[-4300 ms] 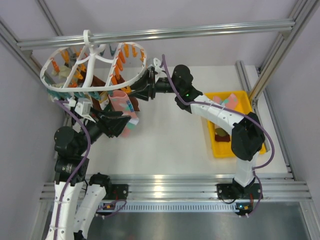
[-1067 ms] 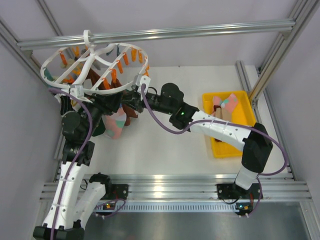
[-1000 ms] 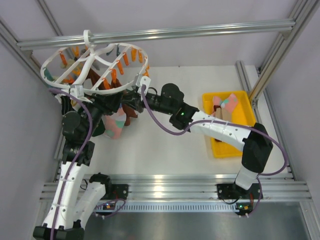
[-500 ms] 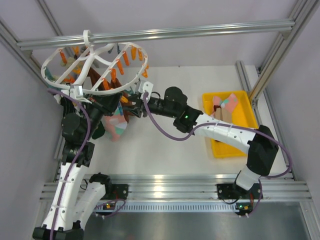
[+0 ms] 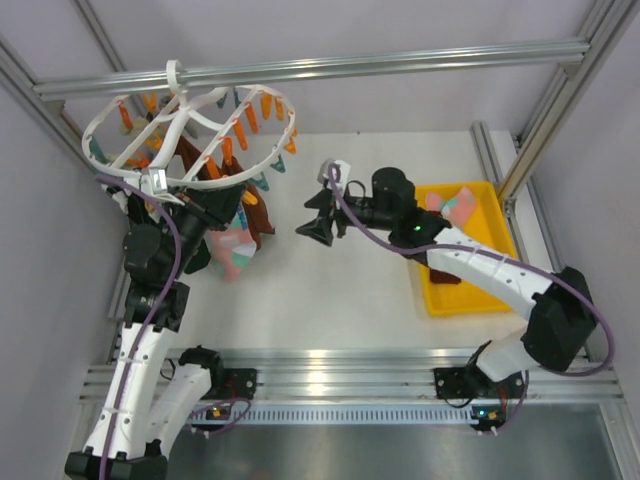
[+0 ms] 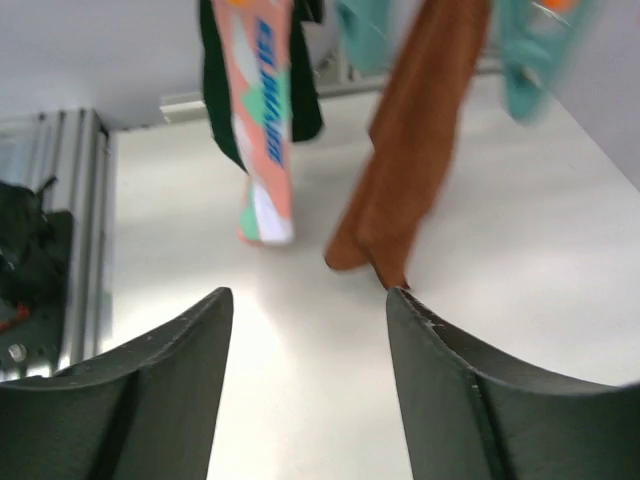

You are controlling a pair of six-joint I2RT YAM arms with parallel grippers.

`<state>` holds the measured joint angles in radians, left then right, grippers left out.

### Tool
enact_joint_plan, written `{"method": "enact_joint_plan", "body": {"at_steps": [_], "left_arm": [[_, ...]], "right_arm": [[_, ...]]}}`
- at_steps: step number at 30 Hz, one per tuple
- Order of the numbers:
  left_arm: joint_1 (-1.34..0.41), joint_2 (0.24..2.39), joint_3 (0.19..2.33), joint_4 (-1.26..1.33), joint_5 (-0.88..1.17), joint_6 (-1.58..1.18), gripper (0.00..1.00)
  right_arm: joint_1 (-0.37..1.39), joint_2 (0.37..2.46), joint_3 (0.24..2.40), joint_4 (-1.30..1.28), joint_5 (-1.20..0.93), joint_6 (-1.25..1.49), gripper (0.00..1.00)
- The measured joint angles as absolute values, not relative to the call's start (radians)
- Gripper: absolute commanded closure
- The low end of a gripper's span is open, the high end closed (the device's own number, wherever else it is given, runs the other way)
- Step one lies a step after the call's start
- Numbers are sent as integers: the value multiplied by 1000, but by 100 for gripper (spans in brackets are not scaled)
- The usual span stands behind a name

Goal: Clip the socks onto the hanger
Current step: Open the clamp at the hanger, then pick up the sock from the bin.

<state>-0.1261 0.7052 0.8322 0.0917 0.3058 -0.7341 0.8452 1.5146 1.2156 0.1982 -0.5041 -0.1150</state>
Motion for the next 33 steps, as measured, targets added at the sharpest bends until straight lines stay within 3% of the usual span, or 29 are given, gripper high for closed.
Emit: {"method": "enact_joint_plan", "body": {"at_steps": [3,5,9,10,13,23,33], "left_arm": [[-126,705,832,91,309,-734,100],[-126,705,832,91,309,-734,100],[-126,705,832,91,309,-735,100],[-126,705,832,91,309,-735,100],[-126,705,832,91,309,-735,100],[-126,705,832,91,309,-735,100],[-126,705,832,91,305,-732,100]], "right_arm": [[722,1398,1140,94,-531,-136,24],[634,1319,1091,19,-544,-160,22],[405,1198,994,-112,-541,-168,29],[283,1189,968,-168,-495,-147,29],[173,1193,921,-176,-366,-28,30],[21,1474,952,-155,72,363,34],[-32,1745,1094,-93,223,498,32]]}}
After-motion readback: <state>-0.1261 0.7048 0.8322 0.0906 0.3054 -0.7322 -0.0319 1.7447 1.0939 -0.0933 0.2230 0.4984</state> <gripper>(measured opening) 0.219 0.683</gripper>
